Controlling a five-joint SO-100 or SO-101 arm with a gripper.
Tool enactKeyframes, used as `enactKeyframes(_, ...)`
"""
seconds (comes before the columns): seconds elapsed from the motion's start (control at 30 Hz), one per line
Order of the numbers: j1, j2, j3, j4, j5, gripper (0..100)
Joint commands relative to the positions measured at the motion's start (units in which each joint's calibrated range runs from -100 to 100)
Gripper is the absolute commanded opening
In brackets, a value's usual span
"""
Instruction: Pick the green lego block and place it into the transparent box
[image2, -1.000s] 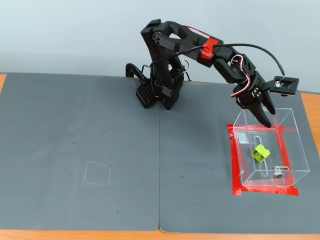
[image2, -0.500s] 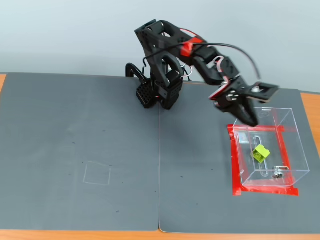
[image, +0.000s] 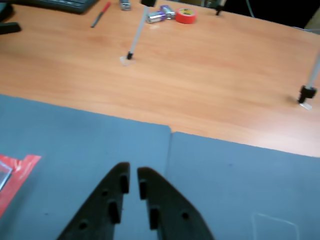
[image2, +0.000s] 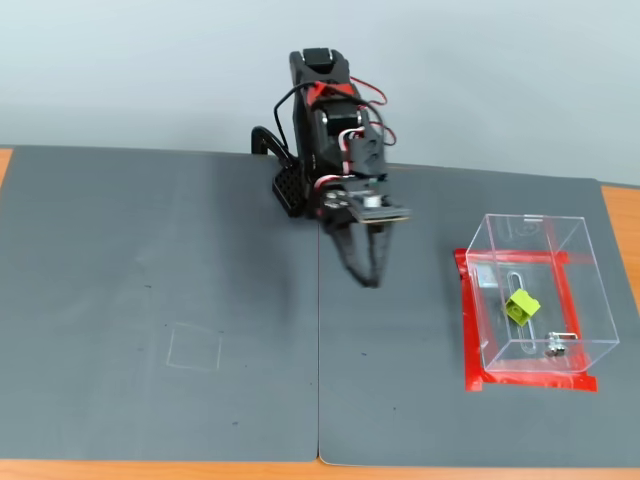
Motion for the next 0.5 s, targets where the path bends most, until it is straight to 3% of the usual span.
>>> enactKeyframes(0.0,4.3,-4.3,2.2,0.2,-0.2,2)
enactKeyframes(0.47,6.9,-25.4,27.5,0.2,-0.3,2)
